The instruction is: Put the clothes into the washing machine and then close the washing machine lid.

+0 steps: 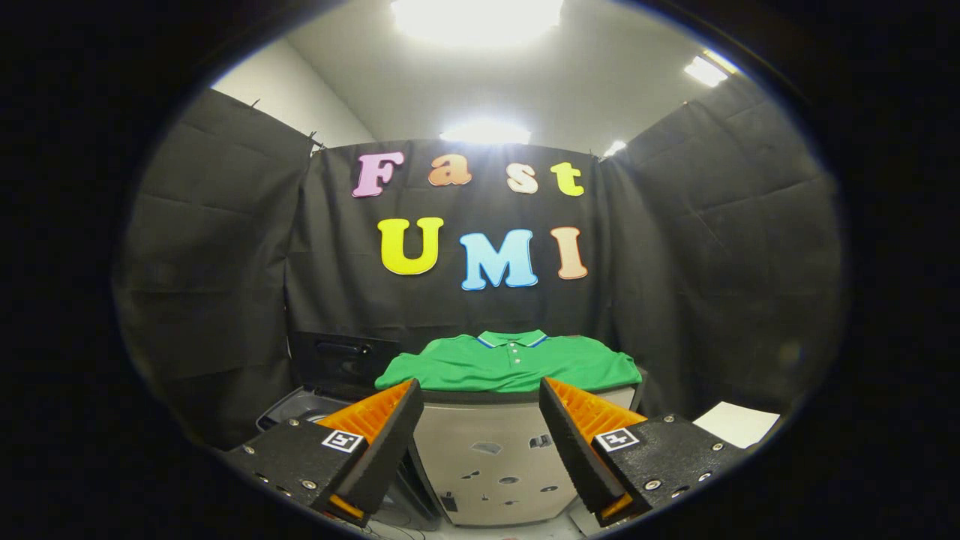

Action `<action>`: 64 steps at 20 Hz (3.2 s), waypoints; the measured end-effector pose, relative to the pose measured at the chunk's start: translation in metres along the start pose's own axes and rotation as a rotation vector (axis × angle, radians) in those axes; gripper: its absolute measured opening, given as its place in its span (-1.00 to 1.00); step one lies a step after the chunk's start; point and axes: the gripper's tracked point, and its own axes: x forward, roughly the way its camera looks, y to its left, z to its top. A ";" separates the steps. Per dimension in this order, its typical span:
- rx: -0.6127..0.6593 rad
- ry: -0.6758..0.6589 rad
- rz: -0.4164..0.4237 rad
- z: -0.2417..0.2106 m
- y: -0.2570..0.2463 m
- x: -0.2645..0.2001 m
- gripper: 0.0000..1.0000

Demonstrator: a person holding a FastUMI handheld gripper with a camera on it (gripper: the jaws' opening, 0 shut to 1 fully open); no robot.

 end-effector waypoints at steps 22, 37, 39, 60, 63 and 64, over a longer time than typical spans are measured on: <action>-0.052 0.198 0.064 0.017 -0.042 0.199 0.93; -0.071 0.453 0.112 -0.034 -0.048 0.294 0.93; -0.084 0.495 0.119 -0.046 -0.048 0.303 0.93; -0.060 0.651 0.233 -0.082 -0.038 0.310 0.34; -0.042 0.650 0.279 -0.081 -0.033 0.311 -0.17; -0.034 0.650 0.288 -0.082 -0.032 0.308 -0.37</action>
